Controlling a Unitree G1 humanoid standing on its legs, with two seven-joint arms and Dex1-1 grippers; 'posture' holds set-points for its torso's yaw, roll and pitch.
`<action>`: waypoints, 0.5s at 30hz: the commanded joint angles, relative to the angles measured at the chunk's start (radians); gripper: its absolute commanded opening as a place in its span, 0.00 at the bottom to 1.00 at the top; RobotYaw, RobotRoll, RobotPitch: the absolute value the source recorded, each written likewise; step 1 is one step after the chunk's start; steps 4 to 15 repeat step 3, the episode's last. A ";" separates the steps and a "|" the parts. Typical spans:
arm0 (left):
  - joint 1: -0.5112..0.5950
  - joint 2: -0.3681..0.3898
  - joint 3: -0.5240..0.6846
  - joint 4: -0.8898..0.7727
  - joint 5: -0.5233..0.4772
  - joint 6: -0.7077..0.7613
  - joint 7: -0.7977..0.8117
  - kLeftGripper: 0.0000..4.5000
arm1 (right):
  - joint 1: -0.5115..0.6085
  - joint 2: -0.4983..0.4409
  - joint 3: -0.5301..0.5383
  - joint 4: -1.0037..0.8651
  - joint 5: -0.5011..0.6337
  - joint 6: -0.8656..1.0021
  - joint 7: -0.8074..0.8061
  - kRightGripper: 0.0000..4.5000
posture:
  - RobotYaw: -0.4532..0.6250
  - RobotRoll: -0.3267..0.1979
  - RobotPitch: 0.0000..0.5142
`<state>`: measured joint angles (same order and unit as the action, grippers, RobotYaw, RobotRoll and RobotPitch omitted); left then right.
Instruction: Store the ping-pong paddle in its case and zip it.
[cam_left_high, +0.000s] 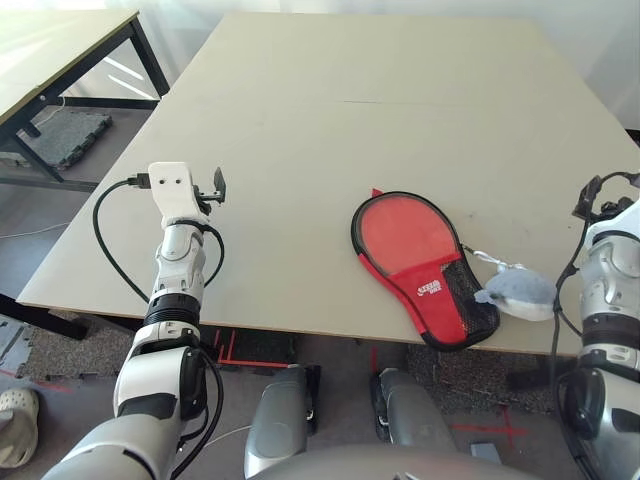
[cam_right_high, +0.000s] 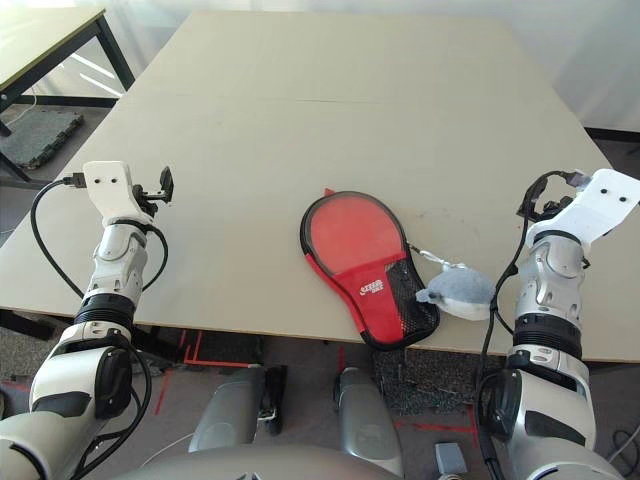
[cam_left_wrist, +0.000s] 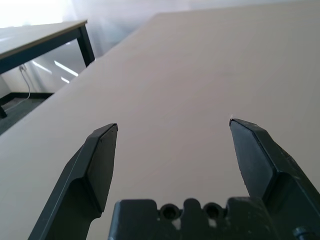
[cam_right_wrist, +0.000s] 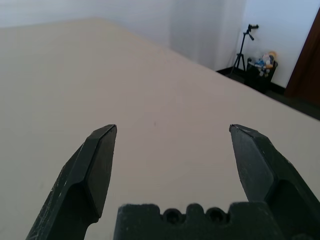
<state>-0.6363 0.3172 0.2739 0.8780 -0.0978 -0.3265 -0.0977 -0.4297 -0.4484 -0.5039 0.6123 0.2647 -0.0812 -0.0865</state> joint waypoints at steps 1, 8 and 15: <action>-0.015 0.004 0.002 0.025 -0.010 -0.018 -0.007 1.00 | 0.028 0.026 -0.007 -0.034 0.020 0.021 0.004 0.99 | 0.35 0.62 0.20; -0.019 0.007 0.001 0.036 -0.009 -0.022 -0.010 1.00 | 0.033 0.036 -0.005 -0.054 0.027 0.027 0.009 0.99 | 0.35 0.62 0.20; -0.019 0.007 0.001 0.036 -0.009 -0.022 -0.010 1.00 | 0.033 0.036 -0.005 -0.054 0.027 0.027 0.009 0.99 | 0.35 0.62 0.20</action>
